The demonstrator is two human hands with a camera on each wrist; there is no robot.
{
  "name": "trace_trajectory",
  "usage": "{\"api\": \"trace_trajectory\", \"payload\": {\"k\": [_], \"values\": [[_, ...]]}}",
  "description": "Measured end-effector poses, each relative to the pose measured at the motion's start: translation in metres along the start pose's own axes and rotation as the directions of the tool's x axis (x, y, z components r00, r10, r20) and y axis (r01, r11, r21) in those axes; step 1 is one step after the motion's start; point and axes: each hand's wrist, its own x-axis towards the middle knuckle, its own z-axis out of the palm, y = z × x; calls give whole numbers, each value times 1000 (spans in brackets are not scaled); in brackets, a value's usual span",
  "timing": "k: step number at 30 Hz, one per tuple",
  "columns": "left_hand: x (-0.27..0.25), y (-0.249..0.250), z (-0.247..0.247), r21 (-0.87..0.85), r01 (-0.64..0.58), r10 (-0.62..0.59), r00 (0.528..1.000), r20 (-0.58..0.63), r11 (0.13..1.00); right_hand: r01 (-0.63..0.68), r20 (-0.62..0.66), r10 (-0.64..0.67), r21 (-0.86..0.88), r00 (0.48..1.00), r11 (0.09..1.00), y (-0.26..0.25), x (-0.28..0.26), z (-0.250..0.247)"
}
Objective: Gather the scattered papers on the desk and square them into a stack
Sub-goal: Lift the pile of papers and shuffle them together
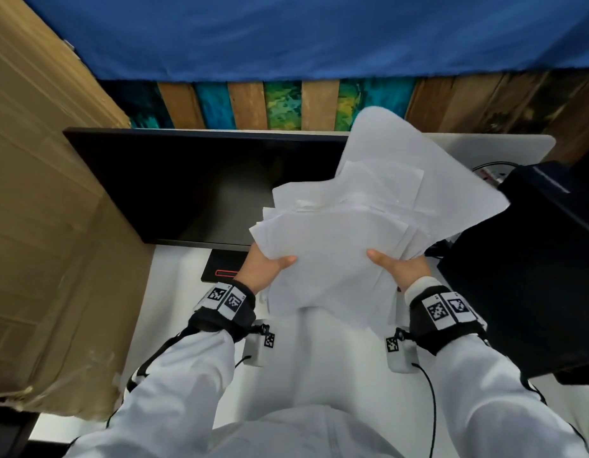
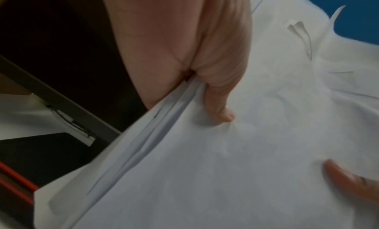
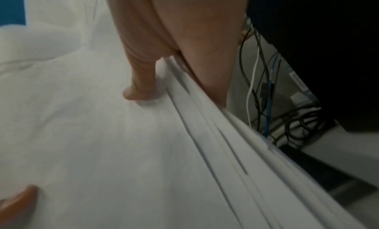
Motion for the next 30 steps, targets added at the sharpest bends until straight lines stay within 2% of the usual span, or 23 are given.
{"api": "trace_trajectory", "payload": {"k": [2,4,7,8,11,16,19,22,24,27,30], "values": [[-5,8,-5,-18,-21,21,1000,-9,1000,19,-4,-19,-37,1000,999,-8,-7,-15],[-11,12,-16,-35,-13,13,1000,0,999,16,17,-13,-165,1000,986,-14,-14,-33],[-20,9,-29,-35,49,-45,995,88,998,-14,84,51,-393,995,919,-15,-30,-47],[-22,7,-28,-19,65,-62,990,125,998,-22,102,70,-409,992,912,-12,-32,-46],[-28,0,-17,1,83,-83,988,132,997,-39,159,106,-378,982,925,-7,-39,-34],[-26,2,-4,-16,16,-15,999,35,1000,-65,100,102,-320,990,945,1,-27,-19],[-25,17,3,-115,-46,41,998,-44,992,-4,14,7,-174,1000,985,-8,-22,-11],[-26,37,9,-142,-175,159,980,-120,974,126,-77,-127,-24,989,992,-19,-23,-8],[-30,41,8,-157,-210,183,968,-171,965,172,-45,-169,68,985,983,-21,-25,-11],[-37,33,5,-157,-157,128,975,-180,975,107,57,-104,-51,993,993,-8,-27,-14],[-45,24,3,-202,-67,35,987,-155,977,84,148,-75,-55,986,995,13,-18,-20]]}}
